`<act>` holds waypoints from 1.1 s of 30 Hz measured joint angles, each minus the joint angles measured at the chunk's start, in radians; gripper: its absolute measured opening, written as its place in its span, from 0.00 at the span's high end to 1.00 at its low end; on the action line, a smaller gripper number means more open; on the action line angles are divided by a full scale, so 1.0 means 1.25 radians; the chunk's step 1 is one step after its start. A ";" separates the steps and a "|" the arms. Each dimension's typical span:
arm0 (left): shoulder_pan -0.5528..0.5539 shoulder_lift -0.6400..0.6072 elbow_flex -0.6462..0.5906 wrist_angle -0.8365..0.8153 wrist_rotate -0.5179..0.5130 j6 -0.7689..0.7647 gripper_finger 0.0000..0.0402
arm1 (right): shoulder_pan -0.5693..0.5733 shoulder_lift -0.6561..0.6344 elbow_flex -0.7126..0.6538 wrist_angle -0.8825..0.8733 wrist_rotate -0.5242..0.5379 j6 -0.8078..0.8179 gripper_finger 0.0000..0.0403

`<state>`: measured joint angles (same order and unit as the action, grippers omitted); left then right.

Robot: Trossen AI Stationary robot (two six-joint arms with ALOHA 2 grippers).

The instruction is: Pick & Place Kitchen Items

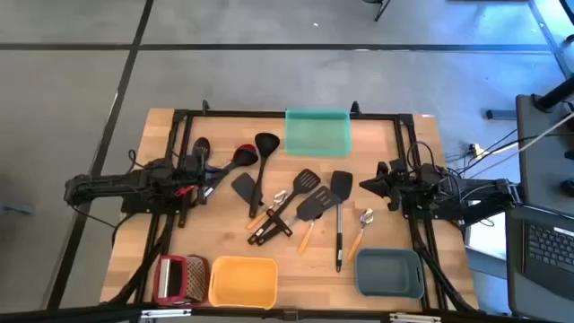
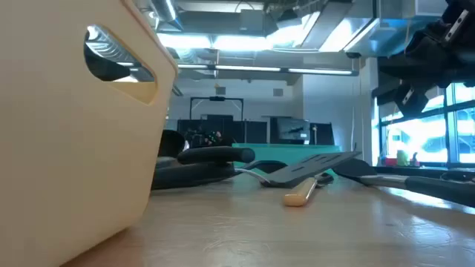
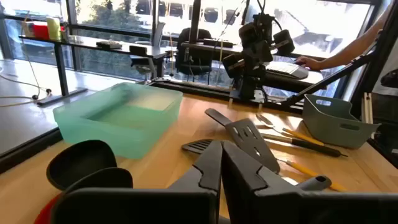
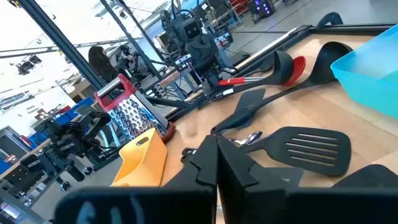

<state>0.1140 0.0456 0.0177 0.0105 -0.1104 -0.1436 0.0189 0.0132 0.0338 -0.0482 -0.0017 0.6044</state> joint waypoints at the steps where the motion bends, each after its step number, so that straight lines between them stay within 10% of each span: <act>1: 0.000 0.000 0.000 0.000 0.000 0.000 0.99 | 0.000 0.000 0.000 0.000 0.000 0.000 1.00; 33: 0.000 0.000 0.000 0.000 0.000 0.000 0.99 | -0.014 0.016 0.000 0.000 -0.002 0.000 1.00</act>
<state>0.1141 0.0460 0.0177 0.0105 -0.1106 -0.1436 0.0017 0.0326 0.0338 -0.0477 -0.0037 0.6048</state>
